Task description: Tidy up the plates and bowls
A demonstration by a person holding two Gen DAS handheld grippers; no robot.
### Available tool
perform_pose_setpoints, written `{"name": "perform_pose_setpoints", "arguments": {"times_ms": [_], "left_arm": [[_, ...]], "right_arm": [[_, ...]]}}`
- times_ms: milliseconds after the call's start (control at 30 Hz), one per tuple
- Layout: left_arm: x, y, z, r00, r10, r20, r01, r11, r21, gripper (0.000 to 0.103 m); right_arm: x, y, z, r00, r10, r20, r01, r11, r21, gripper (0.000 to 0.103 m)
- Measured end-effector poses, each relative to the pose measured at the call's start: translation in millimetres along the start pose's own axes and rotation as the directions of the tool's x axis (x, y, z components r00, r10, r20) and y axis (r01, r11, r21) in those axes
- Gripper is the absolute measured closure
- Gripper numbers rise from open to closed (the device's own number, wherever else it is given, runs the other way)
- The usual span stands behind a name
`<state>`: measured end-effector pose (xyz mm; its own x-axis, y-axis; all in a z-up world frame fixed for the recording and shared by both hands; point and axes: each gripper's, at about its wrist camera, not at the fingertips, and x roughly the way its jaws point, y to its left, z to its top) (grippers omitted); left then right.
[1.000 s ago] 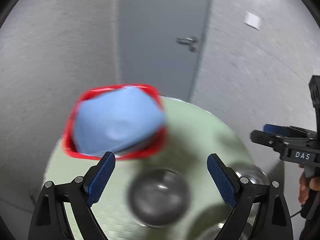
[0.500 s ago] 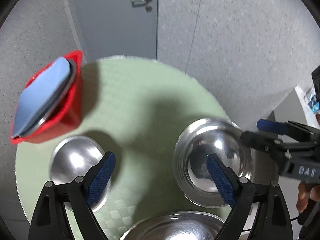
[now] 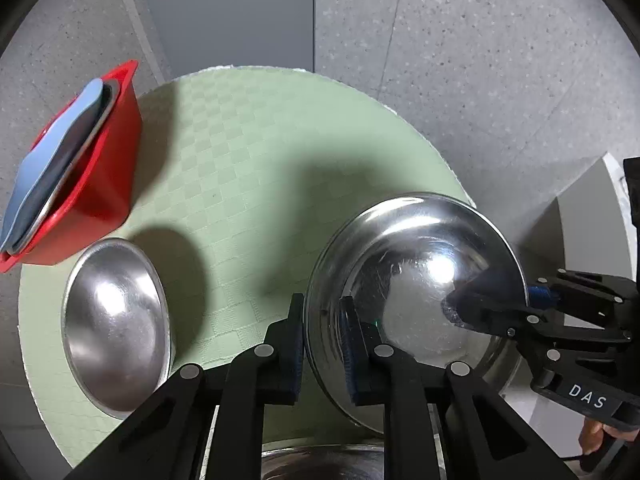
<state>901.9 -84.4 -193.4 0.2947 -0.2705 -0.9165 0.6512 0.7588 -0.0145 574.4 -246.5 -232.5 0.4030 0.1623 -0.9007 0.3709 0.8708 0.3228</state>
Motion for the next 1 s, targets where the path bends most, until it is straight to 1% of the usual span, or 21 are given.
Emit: {"name": "perform_pose_setpoints", "arguments": {"times_ms": [67, 167, 300, 400, 500, 633, 800, 867, 1000], "left_arm": [[-3, -1, -4, 1.000, 0.004, 0.028, -0.004, 1.000, -0.007, 0.091], [-24, 2, -5, 0.996, -0.017, 0.089, 0.018, 1.000, -0.010, 0.091], [-62, 5, -5, 0.983, -0.017, 0.183, 0.019, 1.000, -0.009, 0.092], [-91, 9, -15, 0.970, -0.028, 0.240, 0.031, 0.999, -0.010, 0.092], [-120, 17, -37, 0.960, -0.029, 0.279, 0.035, 0.999, -0.018, 0.092], [-138, 30, -73, 0.958, -0.023, 0.284, 0.034, 0.999, -0.035, 0.092], [-148, 46, -120, 0.966, -0.025, 0.256, 0.043, 0.997, -0.065, 0.092], [-154, 49, -130, 0.970, -0.035, 0.242, 0.056, 0.995, -0.078, 0.092], [-149, 62, -150, 0.977, -0.058, 0.206, 0.080, 0.992, -0.100, 0.092]], "right_arm": [[-3, 1, -1, 1.000, -0.006, 0.017, 0.006, 1.000, -0.003, 0.082], [-18, 2, 2, 0.997, 0.007, 0.073, -0.008, 1.000, 0.007, 0.087], [-45, 16, 8, 0.987, -0.008, 0.160, 0.011, 1.000, -0.021, 0.090], [-70, 33, 9, 0.975, 0.005, 0.223, 0.004, 0.999, -0.037, 0.090], [-88, 52, 6, 0.969, 0.020, 0.248, -0.004, 0.998, -0.063, 0.090], [-100, 82, -10, 0.968, 0.032, 0.249, -0.008, 0.995, -0.098, 0.090], [-88, 106, -37, 0.979, 0.037, 0.199, -0.015, 0.994, -0.109, 0.090], [-85, 110, -47, 0.983, 0.030, 0.183, -0.009, 0.994, -0.112, 0.090], [-72, 118, -65, 0.989, 0.000, 0.146, 0.017, 0.993, -0.116, 0.090]]}}
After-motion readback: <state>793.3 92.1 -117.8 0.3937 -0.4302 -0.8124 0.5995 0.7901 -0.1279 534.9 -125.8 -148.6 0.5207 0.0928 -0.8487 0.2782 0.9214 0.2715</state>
